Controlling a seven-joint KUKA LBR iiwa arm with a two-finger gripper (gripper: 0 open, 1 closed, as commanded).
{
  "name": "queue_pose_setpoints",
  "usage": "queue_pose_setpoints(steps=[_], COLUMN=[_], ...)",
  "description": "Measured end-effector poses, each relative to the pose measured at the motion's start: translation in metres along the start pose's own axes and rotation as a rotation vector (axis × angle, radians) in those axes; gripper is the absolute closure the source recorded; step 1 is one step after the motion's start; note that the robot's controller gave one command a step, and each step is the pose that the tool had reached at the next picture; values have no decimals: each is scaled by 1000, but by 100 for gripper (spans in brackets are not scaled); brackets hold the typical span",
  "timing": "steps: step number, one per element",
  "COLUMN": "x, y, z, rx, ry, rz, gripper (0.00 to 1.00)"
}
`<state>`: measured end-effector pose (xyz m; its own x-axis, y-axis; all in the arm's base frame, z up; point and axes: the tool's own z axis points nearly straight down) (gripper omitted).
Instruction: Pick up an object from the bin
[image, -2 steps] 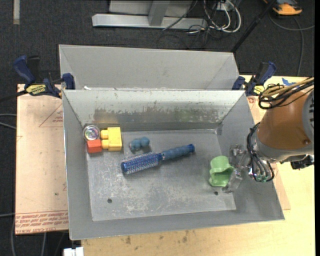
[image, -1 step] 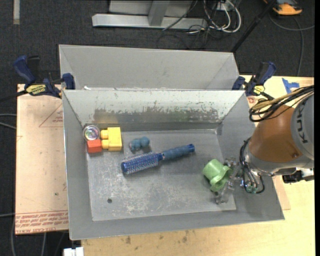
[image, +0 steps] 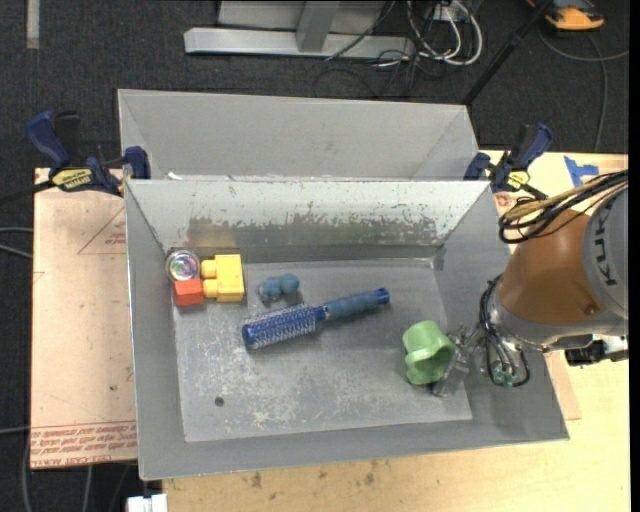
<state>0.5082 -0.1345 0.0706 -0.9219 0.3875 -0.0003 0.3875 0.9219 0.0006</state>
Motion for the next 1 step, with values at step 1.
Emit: queue_pose_setpoints(steps=[1], x=[-3], y=[19], z=[-206], rx=[-2], ry=[-11], rz=[-31], gripper=[100])
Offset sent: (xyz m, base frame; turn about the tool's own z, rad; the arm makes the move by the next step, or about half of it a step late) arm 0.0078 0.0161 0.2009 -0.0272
